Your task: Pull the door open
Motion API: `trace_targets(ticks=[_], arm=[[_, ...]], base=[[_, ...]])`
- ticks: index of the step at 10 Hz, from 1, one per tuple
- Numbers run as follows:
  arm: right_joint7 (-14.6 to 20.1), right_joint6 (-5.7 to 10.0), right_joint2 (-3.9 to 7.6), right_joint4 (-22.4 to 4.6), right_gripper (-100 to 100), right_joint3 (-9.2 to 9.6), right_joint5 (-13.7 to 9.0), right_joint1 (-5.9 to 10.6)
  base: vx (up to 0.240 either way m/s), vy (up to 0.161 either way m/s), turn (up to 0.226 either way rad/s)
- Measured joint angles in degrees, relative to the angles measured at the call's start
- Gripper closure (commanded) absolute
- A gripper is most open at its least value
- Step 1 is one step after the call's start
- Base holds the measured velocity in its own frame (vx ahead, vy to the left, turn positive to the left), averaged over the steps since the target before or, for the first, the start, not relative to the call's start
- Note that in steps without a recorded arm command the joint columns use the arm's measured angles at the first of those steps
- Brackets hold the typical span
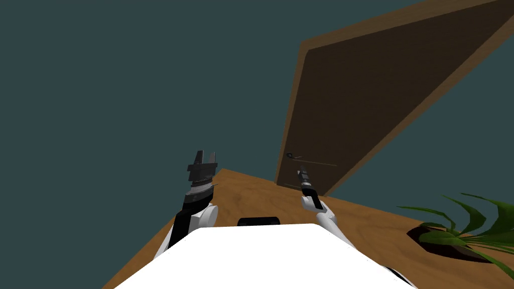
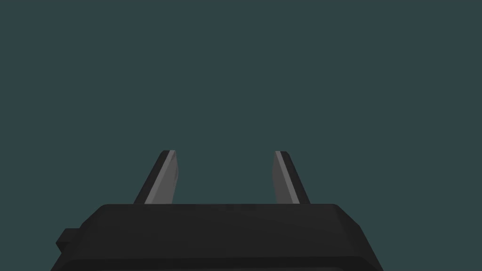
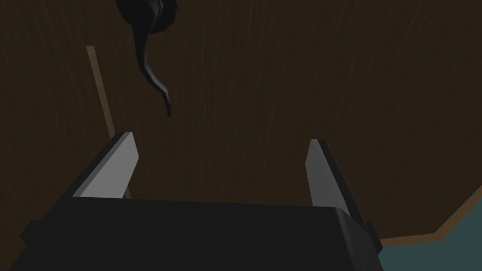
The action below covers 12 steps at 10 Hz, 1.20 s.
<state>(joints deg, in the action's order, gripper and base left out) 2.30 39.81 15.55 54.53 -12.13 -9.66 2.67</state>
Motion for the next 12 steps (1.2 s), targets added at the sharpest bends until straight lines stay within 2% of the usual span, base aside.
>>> trace_targets(ticks=[3, 5, 7, 8, 12], arm=[[-0.1, 1.47, 1.21, -7.1, -100, -1.07, -0.5, 2.62], [-0.2, 0.87, 2.14, -10.1, -100, -1.98, -0.9, 3.78], [-0.4, 1.52, 2.71, -14.0, -100, -2.73, -1.2, 5.23], [-0.6, 1.14, 2.89, -14.5, -100, -3.15, -1.4, 5.21], [-0.7, 1.86, 3.96, -20.3, -100, -4.04, -1.8, 7.42]], base=[[0.07, -0.056, 0.14], [0.073, -0.054, 0.115], [0.077, -0.057, 0.123], [0.042, -0.028, 0.024], [0.034, -0.032, 0.078]])
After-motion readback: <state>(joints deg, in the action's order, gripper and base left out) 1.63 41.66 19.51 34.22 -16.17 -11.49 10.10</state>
